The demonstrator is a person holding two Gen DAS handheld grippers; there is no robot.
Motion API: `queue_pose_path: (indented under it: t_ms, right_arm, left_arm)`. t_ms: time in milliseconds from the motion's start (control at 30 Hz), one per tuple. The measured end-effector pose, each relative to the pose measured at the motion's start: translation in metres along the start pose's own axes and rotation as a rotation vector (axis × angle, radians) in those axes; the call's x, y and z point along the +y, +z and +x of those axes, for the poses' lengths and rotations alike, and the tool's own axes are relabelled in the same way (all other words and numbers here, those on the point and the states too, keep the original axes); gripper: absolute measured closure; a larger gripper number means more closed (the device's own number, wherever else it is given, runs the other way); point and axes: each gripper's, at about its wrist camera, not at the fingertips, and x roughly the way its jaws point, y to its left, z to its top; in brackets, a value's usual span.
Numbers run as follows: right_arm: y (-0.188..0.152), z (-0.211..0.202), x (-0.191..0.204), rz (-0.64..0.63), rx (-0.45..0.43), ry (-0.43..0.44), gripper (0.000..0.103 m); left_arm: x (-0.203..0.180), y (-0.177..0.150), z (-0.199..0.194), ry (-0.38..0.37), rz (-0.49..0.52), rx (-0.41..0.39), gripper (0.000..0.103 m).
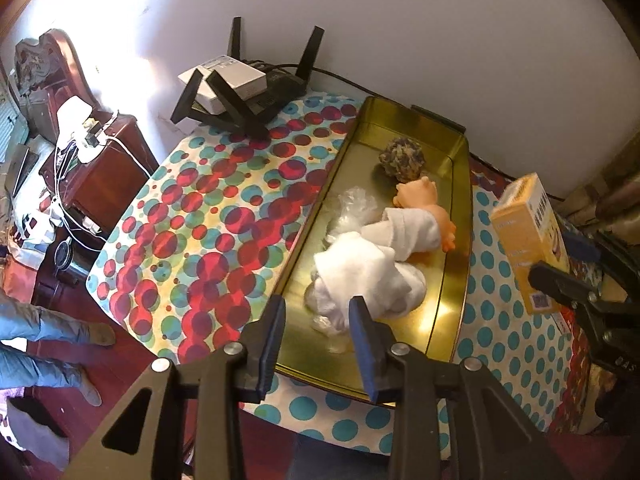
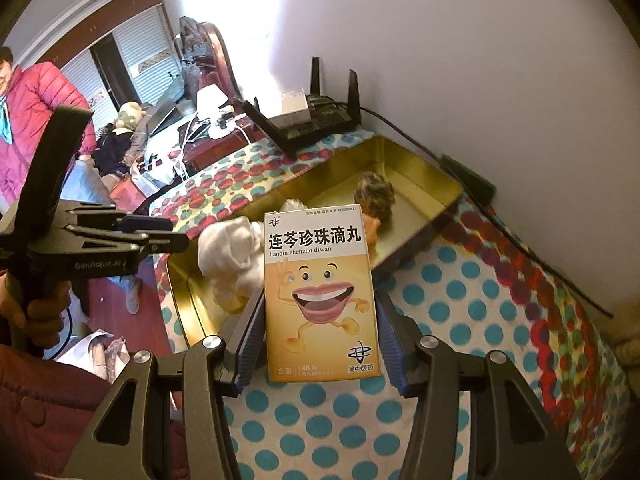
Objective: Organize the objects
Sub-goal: 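Carry the white sock into the gold tray and open the left gripper, then lower the yellow medicine box into the tray and open the right gripper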
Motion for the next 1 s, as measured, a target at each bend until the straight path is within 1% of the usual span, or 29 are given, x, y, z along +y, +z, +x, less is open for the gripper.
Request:
queue_pose_path:
  t_ms: [200,333,400,533,633,833,967,1000]
  right_arm:
    - [0.027,0.020,0.000,-0.014,-0.019,0.000,0.053]
    - [0.049,0.042,-0.004,0.016,-0.002,-0.031,0.053]
    - [0.062,0.055,-0.002,0.004,0.013,-0.061,0.053]
    - [0.079,0.081,-0.007,0.047,0.043,-0.064,0.053]
    - [0.084,0.098,-0.008,0.069,0.074,-0.054,0.053]
    - [0.085,0.121,-0.008,0.076,0.116,-0.079,0.054]
    - [0.084,0.126,-0.014,0.131,0.124,-0.070,0.053]
    - [0.083,0.123,-0.015,0.142,0.113,-0.068,0.053]
  left_arm:
    - [0.013,0.001,-0.009,0.014,-0.028,-0.026,0.069]
    - [0.021,0.002,-0.014,0.021,-0.056,-0.039,0.068]
    - [0.024,0.001,-0.016,0.020,-0.067,-0.043,0.068]
    - [0.030,-0.002,-0.016,0.029,-0.091,-0.042,0.068]
    - [0.035,-0.004,-0.016,0.034,-0.105,-0.038,0.067]
    - [0.042,-0.004,-0.015,0.036,-0.126,-0.038,0.067]
    - [0.038,0.001,-0.012,0.029,-0.109,-0.033,0.067]
    - [0.036,0.002,-0.011,0.027,-0.103,-0.032,0.067]
